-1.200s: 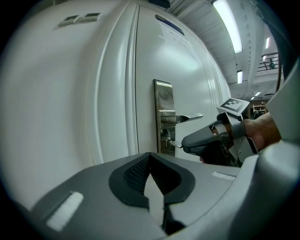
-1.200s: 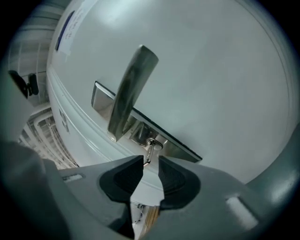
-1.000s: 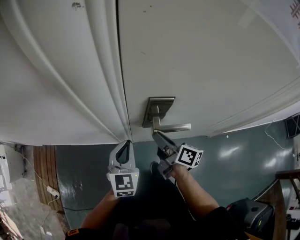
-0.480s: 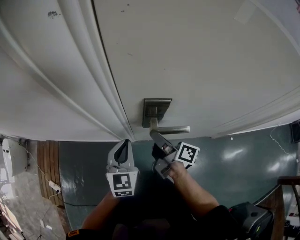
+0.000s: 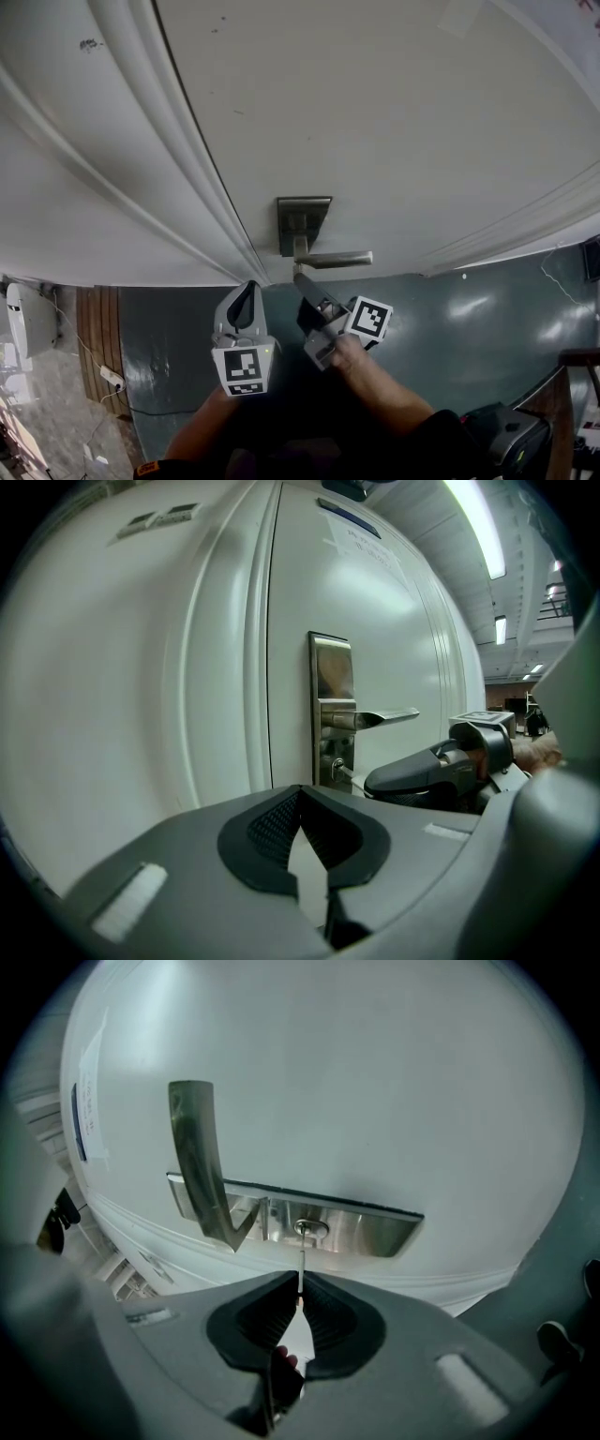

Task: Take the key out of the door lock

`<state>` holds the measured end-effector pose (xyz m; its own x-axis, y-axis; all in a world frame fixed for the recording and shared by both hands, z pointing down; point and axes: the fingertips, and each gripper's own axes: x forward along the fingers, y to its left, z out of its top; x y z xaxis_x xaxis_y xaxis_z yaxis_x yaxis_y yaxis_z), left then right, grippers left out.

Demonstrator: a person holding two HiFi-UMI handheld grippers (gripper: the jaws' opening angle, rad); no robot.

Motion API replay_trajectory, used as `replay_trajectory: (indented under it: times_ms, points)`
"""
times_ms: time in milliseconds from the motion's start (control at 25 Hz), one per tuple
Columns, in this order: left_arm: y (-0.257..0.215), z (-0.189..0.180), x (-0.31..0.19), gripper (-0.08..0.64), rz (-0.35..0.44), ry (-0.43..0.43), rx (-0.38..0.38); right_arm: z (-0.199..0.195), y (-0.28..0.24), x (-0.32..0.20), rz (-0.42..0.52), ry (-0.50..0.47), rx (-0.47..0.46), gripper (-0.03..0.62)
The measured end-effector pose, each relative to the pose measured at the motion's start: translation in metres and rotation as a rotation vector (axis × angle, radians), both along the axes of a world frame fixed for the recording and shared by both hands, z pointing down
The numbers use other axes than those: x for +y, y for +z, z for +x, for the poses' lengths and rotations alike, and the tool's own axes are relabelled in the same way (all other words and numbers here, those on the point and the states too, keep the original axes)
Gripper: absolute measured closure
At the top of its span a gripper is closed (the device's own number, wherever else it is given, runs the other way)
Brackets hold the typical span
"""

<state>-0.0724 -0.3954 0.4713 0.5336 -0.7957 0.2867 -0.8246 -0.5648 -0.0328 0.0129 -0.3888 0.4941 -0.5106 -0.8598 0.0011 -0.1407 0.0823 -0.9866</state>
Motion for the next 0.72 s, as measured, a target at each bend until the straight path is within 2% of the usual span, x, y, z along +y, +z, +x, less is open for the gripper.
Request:
replay_trajectory:
  times_ms: [400,720]
  points:
    - [-0.002,0.006,0.006,0.541,-0.008,0.044,0.035,-0.001,0.005,0.029,-0.024,0.011,0.040,0.580]
    - [0.007,-0.003,0.018,0.541,-0.044,0.069,0.093,-0.010,0.004,0.045,-0.038,0.018,0.093,0.580]
